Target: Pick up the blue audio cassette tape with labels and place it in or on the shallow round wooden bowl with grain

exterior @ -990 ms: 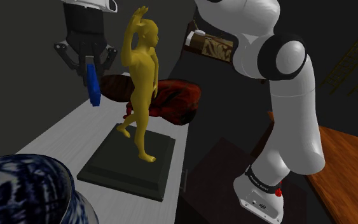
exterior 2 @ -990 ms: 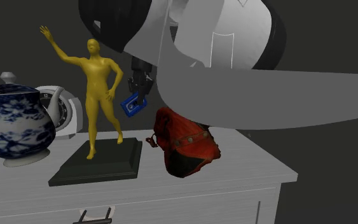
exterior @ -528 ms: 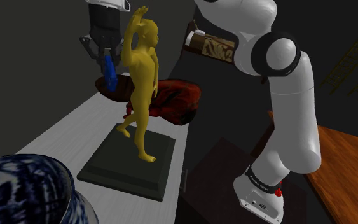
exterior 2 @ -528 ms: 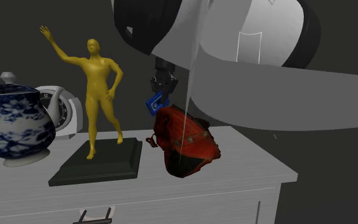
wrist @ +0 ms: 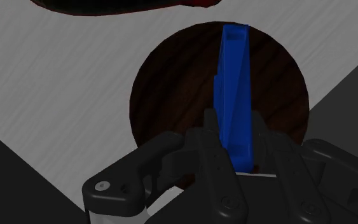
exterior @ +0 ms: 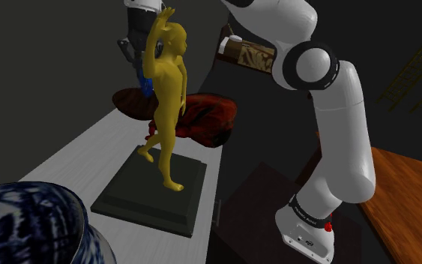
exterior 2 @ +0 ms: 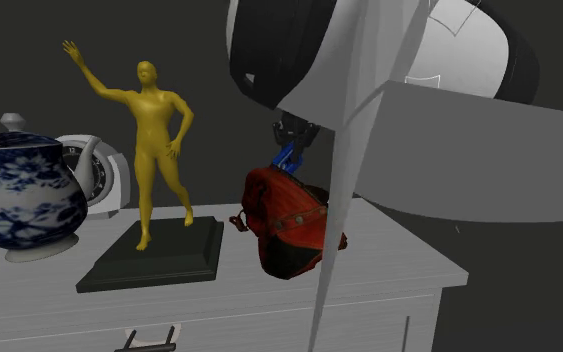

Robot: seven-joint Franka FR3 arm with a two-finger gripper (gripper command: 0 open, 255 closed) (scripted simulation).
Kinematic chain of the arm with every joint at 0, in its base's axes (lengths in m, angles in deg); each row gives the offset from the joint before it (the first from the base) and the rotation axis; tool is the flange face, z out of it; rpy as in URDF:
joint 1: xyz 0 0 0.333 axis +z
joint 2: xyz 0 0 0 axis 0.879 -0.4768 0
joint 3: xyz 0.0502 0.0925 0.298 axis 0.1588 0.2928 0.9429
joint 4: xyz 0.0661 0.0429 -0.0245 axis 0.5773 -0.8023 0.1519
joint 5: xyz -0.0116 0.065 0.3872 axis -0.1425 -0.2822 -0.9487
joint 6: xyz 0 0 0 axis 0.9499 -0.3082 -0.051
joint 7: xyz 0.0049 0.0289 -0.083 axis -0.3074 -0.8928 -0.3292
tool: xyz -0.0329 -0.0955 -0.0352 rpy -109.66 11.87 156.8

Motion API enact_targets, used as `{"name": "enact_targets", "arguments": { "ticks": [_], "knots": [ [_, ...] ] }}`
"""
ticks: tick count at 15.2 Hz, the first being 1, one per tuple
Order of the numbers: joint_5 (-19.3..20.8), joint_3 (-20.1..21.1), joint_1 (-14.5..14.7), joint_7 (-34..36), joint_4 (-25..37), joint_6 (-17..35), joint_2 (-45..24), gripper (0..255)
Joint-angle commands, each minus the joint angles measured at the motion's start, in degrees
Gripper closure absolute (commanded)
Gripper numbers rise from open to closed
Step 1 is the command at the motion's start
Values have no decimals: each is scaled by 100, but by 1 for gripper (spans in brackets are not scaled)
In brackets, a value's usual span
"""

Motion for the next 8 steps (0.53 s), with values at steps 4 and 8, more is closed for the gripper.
{"name": "enact_targets", "arguments": {
  "ticks": [4,8],
  "knots": [
    [-88,32,-225,-52,-849,552,277,255],
    [-136,43,-346,-76,-1416,963,424,255]
  ]
}}
